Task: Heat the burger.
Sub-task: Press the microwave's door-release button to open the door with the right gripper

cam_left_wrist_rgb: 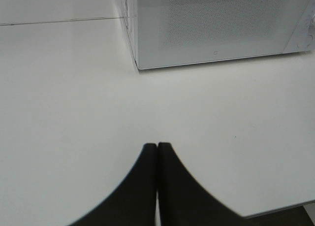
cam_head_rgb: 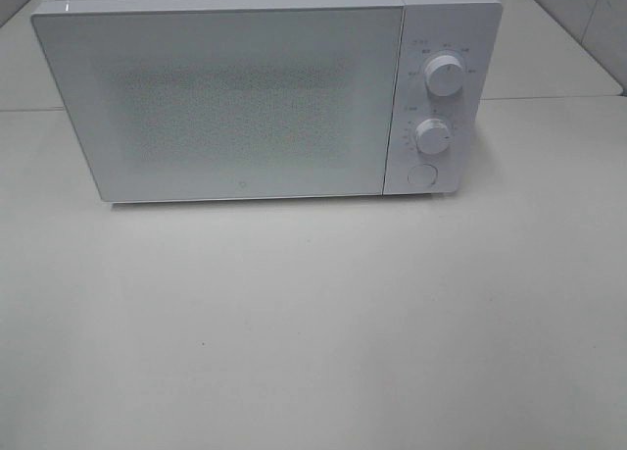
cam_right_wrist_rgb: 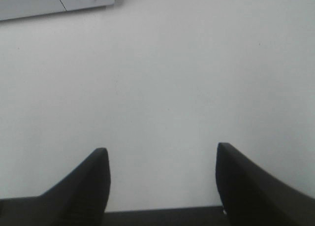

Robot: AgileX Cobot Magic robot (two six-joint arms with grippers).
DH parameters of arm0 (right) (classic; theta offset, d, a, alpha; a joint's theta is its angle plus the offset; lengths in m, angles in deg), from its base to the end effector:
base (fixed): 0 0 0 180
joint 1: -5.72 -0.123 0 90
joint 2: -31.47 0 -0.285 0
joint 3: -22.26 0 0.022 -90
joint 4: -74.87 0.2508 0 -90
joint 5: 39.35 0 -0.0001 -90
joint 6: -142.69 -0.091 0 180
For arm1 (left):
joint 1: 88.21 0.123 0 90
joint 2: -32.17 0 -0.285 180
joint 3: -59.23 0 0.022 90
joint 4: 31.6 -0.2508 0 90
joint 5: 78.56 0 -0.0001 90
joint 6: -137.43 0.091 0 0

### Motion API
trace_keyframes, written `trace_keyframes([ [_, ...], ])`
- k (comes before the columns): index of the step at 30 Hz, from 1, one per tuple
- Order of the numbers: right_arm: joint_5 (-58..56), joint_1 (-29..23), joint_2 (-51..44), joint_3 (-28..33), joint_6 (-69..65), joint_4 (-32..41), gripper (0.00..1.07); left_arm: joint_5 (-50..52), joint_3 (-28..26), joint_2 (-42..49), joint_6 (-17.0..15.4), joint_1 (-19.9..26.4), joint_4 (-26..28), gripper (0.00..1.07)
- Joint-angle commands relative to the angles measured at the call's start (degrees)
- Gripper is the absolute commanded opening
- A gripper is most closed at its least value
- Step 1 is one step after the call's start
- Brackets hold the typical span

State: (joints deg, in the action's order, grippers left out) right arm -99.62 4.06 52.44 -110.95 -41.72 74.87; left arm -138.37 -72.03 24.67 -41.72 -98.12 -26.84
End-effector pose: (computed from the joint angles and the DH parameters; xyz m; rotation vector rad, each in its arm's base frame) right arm 0.0293 0.0008 0.2841 0.0536 2.2345 0.0577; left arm -0.0058 -0.0056 0.2780 0.1933 2.0192 -0.1990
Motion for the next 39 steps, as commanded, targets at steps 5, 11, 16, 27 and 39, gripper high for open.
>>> trace_keyframes([
  [5, 2.9, 0.2, -9.9, 1.6, 1.8, 0.0, 0.61, 0.5, 0.1, 0.5, 0.1, -0.1, 0.0, 0.00],
  [11, 2.8, 0.2, -14.7, 1.6, 1.8, 0.0, 0.61, 0.5, 0.1, 0.5, 0.1, -0.1, 0.0, 0.00],
  [16, 2.9, 0.2, -14.9, 1.6, 1.8, 0.0, 0.61, 0.5, 0.1, 0.4, 0.1, -0.1, 0.0, 0.00],
  [27, 2.9, 0.2, -14.9, 1.6, 1.8, 0.0, 0.61, 0.5, 0.1, 0.4, 0.2, -0.1, 0.0, 0.00],
  [39, 2.9, 0.2, -14.9, 1.6, 1.8, 0.0, 0.61, 0.5, 0.1, 0.4, 0.2, -0.1, 0.0, 0.00],
])
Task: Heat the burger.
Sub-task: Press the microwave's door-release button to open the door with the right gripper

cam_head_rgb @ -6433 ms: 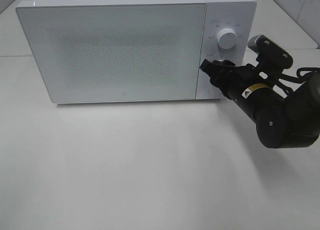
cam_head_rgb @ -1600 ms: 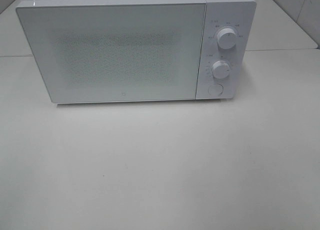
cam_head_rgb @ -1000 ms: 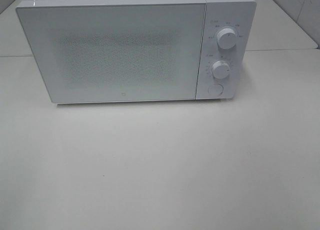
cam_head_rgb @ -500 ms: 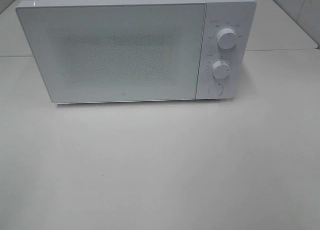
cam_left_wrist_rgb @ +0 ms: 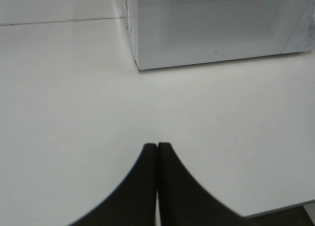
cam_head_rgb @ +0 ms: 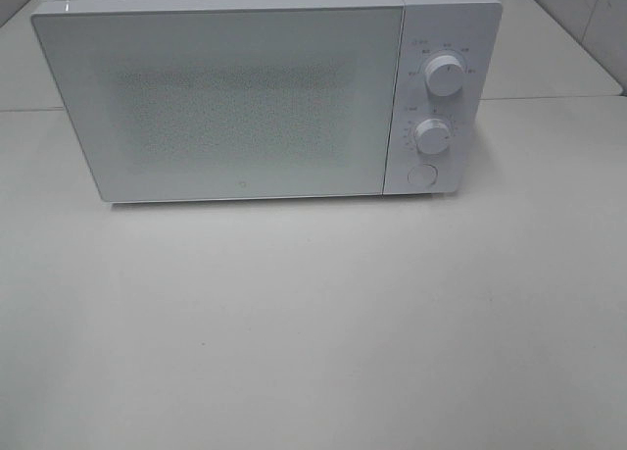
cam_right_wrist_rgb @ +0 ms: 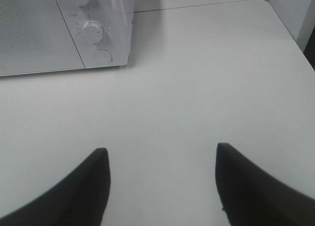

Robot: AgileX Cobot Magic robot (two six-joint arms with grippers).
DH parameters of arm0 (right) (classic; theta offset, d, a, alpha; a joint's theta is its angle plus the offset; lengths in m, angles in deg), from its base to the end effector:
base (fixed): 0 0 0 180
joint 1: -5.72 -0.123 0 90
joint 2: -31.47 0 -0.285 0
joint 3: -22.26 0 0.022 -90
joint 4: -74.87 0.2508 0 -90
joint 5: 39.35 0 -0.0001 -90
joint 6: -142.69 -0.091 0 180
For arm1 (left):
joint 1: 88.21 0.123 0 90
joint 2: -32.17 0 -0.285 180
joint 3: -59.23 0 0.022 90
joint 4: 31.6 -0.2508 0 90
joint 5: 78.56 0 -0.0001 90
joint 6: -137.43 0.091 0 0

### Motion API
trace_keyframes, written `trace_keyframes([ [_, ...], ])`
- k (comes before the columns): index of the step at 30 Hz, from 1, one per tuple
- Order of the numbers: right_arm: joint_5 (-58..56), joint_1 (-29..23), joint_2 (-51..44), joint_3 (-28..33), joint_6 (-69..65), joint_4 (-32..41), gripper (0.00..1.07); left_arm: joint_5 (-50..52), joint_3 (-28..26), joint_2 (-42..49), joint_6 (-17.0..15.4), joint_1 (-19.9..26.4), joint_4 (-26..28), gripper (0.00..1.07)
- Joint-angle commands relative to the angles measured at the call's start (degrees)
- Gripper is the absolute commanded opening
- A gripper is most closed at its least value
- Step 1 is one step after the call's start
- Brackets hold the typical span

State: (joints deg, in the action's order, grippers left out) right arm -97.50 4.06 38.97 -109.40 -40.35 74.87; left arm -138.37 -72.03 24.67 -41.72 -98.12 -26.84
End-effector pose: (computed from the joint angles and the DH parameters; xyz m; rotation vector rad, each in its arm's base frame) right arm -0.0043 -0.0001 0.2821 0.0240 1.9897 0.0530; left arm -0.0058 -0.0056 0.2780 0.1933 2.0192 -0.1990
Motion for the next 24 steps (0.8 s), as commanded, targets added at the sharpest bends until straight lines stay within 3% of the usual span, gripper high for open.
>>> trace_keyframes([
  [1, 0.7, 0.2, -1.4, 0.1, 0.5, 0.0, 0.61, 0.5, 0.1, 0.4, 0.2, -0.1, 0.0, 0.00],
  [8, 1.7, 0.2, 1.0, -0.7, 0.6, 0.0, 0.61, 0.5, 0.1, 0.4, 0.2, -0.1, 0.0, 0.00],
  [13, 4.2, 0.2, 8.8, -1.5, 0.7, -0.5, 0.61, 0.5, 0.1, 0.4, 0.2, -0.1, 0.0, 0.00],
  [24, 29.3, 0.2, 31.1, -0.3, 1.1, -0.4, 0.60, 0.5, 0.1, 0.4, 0.2, -0.1, 0.0, 0.00],
])
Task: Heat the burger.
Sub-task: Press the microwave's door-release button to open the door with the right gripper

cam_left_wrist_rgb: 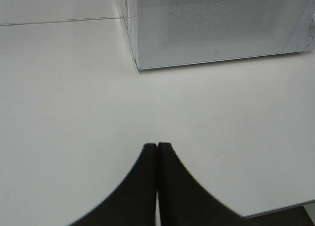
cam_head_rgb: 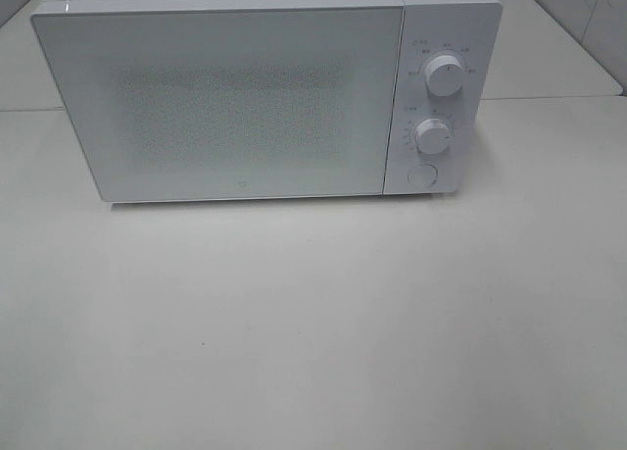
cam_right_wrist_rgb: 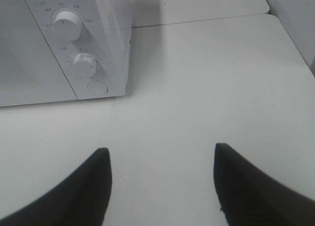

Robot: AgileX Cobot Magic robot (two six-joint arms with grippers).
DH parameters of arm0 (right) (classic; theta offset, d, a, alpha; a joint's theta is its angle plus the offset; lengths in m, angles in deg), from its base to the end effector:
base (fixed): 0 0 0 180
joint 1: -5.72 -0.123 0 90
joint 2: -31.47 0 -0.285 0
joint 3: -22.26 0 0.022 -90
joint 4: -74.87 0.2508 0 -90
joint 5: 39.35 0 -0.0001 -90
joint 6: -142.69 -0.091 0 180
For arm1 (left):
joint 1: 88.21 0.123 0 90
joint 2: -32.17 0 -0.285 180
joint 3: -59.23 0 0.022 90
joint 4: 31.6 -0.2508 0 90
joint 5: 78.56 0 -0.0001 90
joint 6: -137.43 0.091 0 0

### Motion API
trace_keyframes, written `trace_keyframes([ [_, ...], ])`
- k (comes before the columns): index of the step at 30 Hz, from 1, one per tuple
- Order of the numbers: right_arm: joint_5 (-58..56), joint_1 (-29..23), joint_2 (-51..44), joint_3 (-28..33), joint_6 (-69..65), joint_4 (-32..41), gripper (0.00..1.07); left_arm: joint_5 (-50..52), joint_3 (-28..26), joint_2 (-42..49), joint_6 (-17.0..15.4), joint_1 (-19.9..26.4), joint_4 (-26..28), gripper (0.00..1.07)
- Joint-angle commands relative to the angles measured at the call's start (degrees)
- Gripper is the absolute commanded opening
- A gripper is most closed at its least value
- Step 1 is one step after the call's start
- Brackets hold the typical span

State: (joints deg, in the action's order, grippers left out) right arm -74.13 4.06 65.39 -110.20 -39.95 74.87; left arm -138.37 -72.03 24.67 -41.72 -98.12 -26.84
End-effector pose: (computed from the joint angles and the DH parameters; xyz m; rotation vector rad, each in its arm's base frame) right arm 0.0898 0.0026 0.3007 0.0174 2.0290 0.0473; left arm -0.0058 -0.0056 0.2780 0.1933 2.0192 -0.1990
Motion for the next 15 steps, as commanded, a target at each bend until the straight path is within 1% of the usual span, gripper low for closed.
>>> trace_keyframes([
  [1, 5.9, 0.2, 4.7, 0.5, 0.7, -0.4, 0.60, 0.5, 0.1, 0.4, 0.2, -0.1, 0.0, 0.00],
  [3, 12.4, 0.2, 11.0, 0.5, 0.7, -0.5, 0.60, 0.5, 0.1, 0.4, 0.2, -0.1, 0.0, 0.00],
  [4, 12.4, 0.2, 11.0, 0.5, 0.7, -0.5, 0.60, 0.5, 0.1, 0.4, 0.2, -0.1, 0.0, 0.00],
  [6, 20.9, 0.2, 19.1, 0.5, 0.7, -0.5, 0.60, 0.5, 0.1, 0.4, 0.2, -0.1, 0.0, 0.00],
  [7, 20.9, 0.2, 19.1, 0.5, 0.7, -0.5, 0.60, 0.5, 0.1, 0.4, 0.2, -0.1, 0.0, 0.00],
  [8, 22.7, 0.2, 20.9, 0.5, 0.7, -0.5, 0.60, 0.5, 0.1, 0.4, 0.2, -0.1, 0.0, 0.00],
  [9, 27.3, 0.2, 25.0, 0.5, 0.7, -0.5, 0.60, 0.5, 0.1, 0.4, 0.2, -0.1, 0.0, 0.00],
  [11, 29.0, 0.2, 26.6, 0.5, 0.7, -0.5, 0.60, 0.5, 0.1, 0.4, 0.2, -0.1, 0.0, 0.00],
  [12, 33.6, 0.2, 30.5, 0.5, 0.7, -0.5, 0.60, 0.5, 0.1, 0.4, 0.2, -0.1, 0.0, 0.00],
  [13, 33.6, 0.2, 30.5, 0.5, 0.7, -0.5, 0.60, 0.5, 0.1, 0.4, 0.2, -0.1, 0.0, 0.00],
  [15, 40.6, 0.2, 35.5, 0.5, 0.7, -0.5, 0.60, 0.5, 0.1, 0.4, 0.2, -0.1, 0.0, 0.00],
])
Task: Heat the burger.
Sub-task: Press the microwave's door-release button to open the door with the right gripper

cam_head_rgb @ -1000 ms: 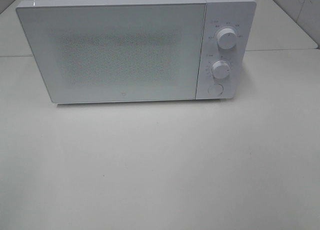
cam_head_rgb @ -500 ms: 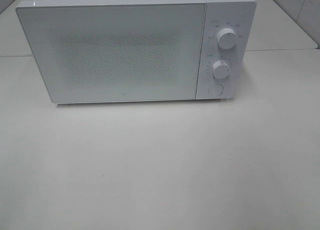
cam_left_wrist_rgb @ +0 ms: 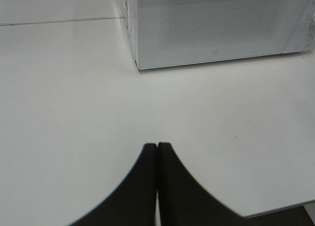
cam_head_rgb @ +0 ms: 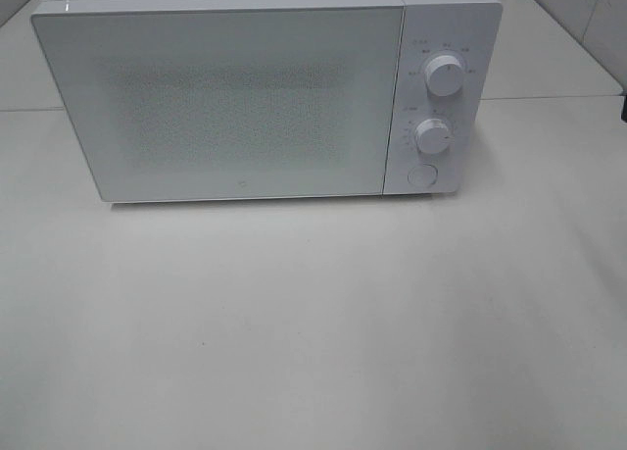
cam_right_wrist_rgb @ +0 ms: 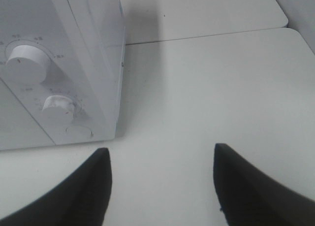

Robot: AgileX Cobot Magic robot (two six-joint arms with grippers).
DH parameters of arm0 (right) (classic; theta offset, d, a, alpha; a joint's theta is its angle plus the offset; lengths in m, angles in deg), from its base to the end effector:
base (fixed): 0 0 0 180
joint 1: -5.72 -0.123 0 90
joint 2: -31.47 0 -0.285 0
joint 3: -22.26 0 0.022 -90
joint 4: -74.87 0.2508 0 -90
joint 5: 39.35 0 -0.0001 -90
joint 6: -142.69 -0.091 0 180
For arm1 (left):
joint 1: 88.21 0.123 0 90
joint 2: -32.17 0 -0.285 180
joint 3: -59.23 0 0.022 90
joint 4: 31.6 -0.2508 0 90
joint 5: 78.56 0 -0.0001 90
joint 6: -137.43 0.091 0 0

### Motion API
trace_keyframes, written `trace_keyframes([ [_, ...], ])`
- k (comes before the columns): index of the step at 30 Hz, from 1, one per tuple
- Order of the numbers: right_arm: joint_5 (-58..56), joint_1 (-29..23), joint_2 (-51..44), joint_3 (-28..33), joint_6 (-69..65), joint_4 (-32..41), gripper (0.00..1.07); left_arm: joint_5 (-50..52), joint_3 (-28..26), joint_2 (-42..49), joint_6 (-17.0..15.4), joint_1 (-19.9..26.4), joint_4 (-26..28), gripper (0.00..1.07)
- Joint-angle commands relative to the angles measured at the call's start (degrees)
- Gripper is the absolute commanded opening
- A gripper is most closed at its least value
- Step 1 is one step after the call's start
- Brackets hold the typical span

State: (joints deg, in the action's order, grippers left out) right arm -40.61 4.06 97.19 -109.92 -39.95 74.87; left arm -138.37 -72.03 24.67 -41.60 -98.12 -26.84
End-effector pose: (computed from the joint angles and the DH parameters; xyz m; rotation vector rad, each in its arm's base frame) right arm 0.2040 0.0059 0.2645 0.0171 2.0039 0.0481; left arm -0.0058 -0.0056 0.2780 0.1954 2.0189 -0.1977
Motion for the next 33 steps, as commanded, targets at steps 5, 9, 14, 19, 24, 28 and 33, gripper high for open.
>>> trace_keyframes([
  [5, 16.6, 0.2, 11.1, 0.2, 0.6, -0.5, 0.58, 0.5, 0.1, 0.4, 0.1, -0.1, 0.0, 0.00],
  [9, 20.2, 0.2, 14.7, 0.2, 0.2, -0.5, 0.56, 0.5, 0.1, 0.4, 0.1, -0.1, 0.0, 0.00],
  [14, 24.6, -3.2, 20.5, 0.2, -1.6, -0.7, 0.52, 0.5, 0.1, 0.4, 0.1, -0.1, 0.0, 0.00],
  [19, 30.3, -10.4, 24.9, 0.2, -1.6, -0.7, 0.48, 0.5, 0.1, 0.4, 0.1, -0.1, 0.0, 0.00],
  [24, 35.9, -15.5, 28.2, 0.2, -1.7, -0.7, 0.38, 0.5, 0.1, 0.4, 0.1, -0.1, 0.0, 0.00],
  [28, 41.1, -19.1, 31.8, 0.2, -1.8, -0.7, 0.22, 0.5, 0.1, 0.4, 0.1, -0.1, 0.0, 0.00],
  [33, 41.5, -19.8, 33.7, 0.1, -3.8, -0.6, 0.02, 0.5, 0.1, 0.4, 0.0, -0.1, 0.0, 0.00],
])
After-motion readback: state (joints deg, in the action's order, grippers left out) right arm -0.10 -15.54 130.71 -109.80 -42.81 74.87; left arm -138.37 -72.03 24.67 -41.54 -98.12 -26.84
